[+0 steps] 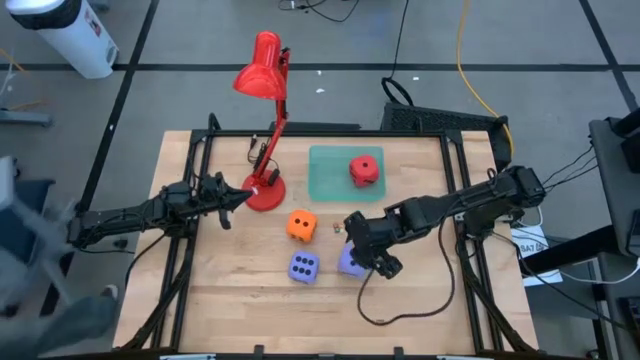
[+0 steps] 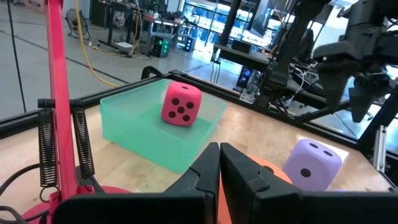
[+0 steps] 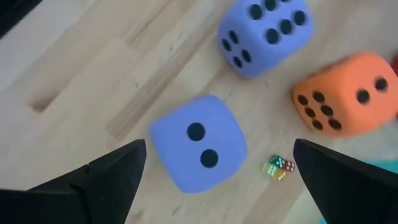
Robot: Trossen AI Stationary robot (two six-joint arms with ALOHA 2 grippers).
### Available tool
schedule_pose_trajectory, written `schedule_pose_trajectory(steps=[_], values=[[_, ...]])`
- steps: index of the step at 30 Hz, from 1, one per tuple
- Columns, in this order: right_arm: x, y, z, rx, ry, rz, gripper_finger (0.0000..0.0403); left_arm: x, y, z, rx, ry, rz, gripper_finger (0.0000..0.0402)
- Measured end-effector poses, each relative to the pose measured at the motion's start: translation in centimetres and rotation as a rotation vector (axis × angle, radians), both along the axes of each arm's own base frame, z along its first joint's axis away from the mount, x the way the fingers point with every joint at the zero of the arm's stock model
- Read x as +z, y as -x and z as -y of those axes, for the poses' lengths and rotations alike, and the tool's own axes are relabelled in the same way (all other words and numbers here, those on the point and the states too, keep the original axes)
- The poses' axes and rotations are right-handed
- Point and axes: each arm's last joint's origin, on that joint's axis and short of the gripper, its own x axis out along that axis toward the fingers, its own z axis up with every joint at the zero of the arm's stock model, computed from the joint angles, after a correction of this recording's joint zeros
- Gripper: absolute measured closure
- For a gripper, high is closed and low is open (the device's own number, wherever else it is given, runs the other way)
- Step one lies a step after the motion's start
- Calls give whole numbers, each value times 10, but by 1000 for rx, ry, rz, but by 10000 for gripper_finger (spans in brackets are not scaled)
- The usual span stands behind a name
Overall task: Pick & Place Dice
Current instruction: Put the right large purple die into the green bin
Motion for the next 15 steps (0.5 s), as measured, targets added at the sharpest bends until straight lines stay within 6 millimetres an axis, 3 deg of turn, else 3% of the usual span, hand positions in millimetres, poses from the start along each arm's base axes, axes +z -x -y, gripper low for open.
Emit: schedule_pose_trajectory(steps=[9, 15], values=[[-40, -13, -4, 204, 104, -97, 3, 0, 0, 0, 1, -1, -5, 380], [-51, -18, 0, 248, 129, -122, 3, -1, 0, 0, 1, -4, -12, 380]])
